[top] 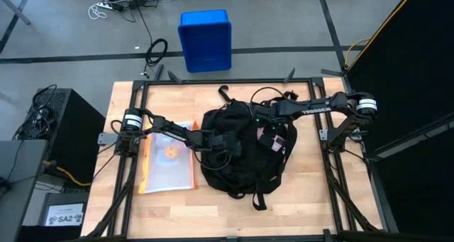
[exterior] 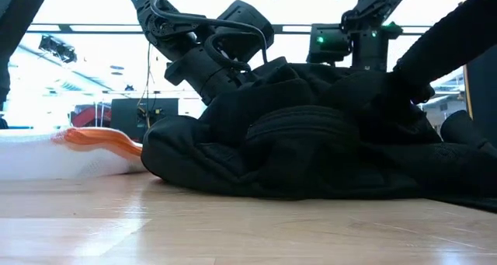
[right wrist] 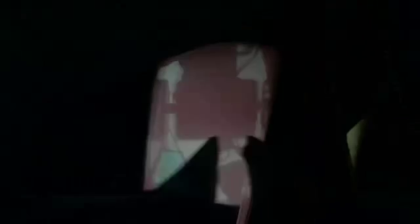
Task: Unpack backpack
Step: Remove the smartphone from the backpack
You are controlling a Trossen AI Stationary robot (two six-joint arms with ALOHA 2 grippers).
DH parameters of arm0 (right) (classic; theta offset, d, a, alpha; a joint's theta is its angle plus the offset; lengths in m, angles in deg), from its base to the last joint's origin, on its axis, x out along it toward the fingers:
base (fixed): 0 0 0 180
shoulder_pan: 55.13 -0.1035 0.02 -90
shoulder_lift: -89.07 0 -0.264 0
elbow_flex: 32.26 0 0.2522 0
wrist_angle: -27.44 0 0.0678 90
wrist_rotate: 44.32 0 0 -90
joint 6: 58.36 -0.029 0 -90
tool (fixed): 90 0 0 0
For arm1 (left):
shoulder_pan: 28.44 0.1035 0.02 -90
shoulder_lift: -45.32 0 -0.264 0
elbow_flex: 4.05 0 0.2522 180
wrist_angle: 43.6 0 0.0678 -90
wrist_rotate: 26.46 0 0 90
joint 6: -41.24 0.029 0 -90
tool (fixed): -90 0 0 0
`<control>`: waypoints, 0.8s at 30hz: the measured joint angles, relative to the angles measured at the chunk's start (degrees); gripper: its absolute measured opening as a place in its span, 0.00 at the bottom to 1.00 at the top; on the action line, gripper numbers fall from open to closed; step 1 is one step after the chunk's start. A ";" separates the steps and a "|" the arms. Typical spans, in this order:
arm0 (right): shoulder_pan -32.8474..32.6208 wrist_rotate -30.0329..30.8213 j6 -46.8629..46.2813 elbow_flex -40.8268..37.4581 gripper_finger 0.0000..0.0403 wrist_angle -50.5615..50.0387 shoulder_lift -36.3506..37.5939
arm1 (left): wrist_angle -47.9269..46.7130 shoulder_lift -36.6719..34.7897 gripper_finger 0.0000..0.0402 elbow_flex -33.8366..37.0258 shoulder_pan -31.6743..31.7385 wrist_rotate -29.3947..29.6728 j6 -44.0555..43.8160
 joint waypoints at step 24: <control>-9.72 -5.06 -11.10 -9.90 0.88 6.60 0.62 | -5.68 -0.22 0.00 -0.18 0.00 -0.02 -2.84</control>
